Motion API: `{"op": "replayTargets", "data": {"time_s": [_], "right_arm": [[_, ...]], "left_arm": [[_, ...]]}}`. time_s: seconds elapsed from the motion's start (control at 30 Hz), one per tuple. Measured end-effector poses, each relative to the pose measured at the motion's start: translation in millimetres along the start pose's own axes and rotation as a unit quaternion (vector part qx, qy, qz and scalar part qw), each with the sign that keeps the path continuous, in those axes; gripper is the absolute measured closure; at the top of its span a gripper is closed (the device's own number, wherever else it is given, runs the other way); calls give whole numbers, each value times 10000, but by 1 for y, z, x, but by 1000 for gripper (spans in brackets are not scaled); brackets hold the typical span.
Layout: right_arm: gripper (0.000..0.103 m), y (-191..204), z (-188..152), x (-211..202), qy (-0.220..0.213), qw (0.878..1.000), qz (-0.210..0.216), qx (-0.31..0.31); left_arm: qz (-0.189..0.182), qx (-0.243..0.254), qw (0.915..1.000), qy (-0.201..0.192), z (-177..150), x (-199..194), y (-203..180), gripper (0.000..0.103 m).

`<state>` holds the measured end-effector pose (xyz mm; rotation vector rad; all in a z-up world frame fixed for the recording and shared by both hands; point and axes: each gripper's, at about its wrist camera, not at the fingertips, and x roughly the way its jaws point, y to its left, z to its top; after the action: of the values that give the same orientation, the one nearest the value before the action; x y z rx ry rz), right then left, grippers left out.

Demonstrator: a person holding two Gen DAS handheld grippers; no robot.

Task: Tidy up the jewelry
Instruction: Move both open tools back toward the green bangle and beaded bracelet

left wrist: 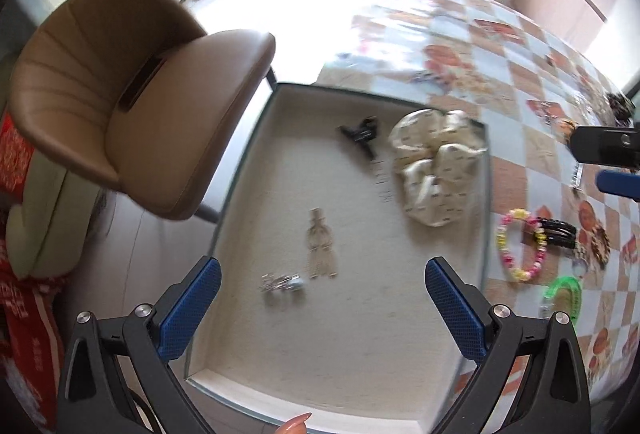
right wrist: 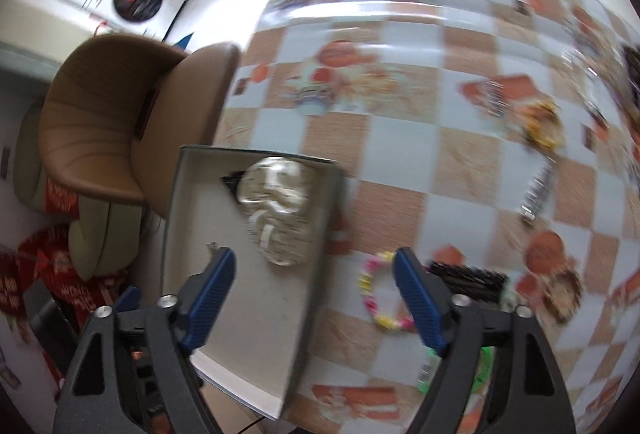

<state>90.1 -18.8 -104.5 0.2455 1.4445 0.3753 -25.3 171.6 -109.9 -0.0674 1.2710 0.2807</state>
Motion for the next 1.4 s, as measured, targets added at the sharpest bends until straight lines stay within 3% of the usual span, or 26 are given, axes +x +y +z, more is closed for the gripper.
{"op": "replayTargets", "data": {"time_s": [0.03,0.4,0.67,1.03,1.4], "right_arm": [[0,-11,-4,-8,-115,9999,-54,92],[0,-114,-43,-51,-144,9940,-594,909],[0,-173,-70,-59,-41,9860,-916,1394],[0,-203,-83,-47,216,9834,-1217,1327],[0,-210,-67,-18,339,9837,-1573,807]], "left_arm": [[-50,102,9999,-21,3,-3,-9,0],[-543,959,9938,-115,13,-23,-91,0],[-900,1423,9855,191,9,-11,-137,0],[-1050,1553,9788,820,-19,16,-168,0],[-1138,1413,9739,1363,-51,43,-182,0]]}}
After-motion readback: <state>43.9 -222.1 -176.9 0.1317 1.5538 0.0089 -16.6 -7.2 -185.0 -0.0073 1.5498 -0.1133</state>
